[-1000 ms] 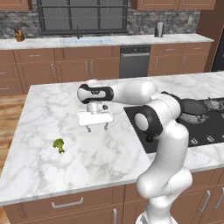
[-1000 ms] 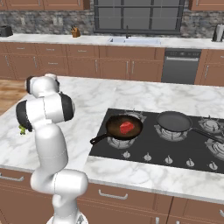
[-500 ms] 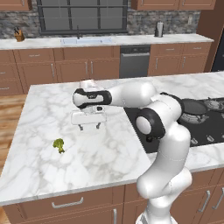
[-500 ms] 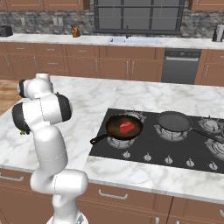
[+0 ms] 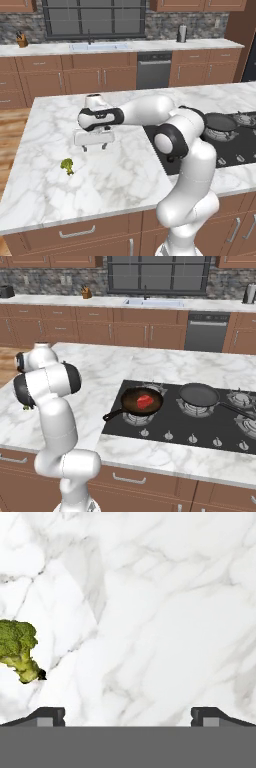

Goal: Place both pans onto different burners. Then place the broccoli and the steak on different pans.

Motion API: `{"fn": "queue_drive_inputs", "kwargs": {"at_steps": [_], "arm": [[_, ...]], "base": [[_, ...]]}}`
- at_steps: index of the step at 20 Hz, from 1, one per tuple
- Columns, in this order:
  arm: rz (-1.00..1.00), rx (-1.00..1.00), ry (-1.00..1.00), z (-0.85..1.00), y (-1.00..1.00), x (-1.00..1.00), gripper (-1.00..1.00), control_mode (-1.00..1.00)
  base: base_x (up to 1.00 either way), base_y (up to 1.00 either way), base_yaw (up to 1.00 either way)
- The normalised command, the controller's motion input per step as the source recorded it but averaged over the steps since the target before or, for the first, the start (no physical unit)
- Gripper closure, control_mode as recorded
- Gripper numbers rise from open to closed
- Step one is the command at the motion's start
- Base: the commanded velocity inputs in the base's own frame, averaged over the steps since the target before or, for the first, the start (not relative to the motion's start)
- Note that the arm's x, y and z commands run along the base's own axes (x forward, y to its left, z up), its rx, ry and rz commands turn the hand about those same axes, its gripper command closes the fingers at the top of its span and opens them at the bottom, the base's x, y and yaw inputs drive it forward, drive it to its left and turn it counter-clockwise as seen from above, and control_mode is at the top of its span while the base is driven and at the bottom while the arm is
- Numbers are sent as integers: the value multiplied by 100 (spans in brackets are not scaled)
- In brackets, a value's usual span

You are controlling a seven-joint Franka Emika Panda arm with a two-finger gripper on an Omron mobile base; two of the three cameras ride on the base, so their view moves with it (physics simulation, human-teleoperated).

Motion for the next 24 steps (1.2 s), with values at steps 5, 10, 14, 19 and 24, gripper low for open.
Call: {"fn": "queue_drive_inputs", "kwargs": {"at_steps": [5,10,14,19,24], "arm": [[10,0,0,-1,36,0,-100,-100],[10,0,0,-4,40,0,-100,-100],[8,0,0,-18,37,0,-100,-100],[5,0,0,-21,31,0,-100,-100],[2,0,0,-4,38,0,-100,-100]], "base": [[0,0,0],[0,0,0],[0,0,0],[0,0,0],[0,0,0]]}}
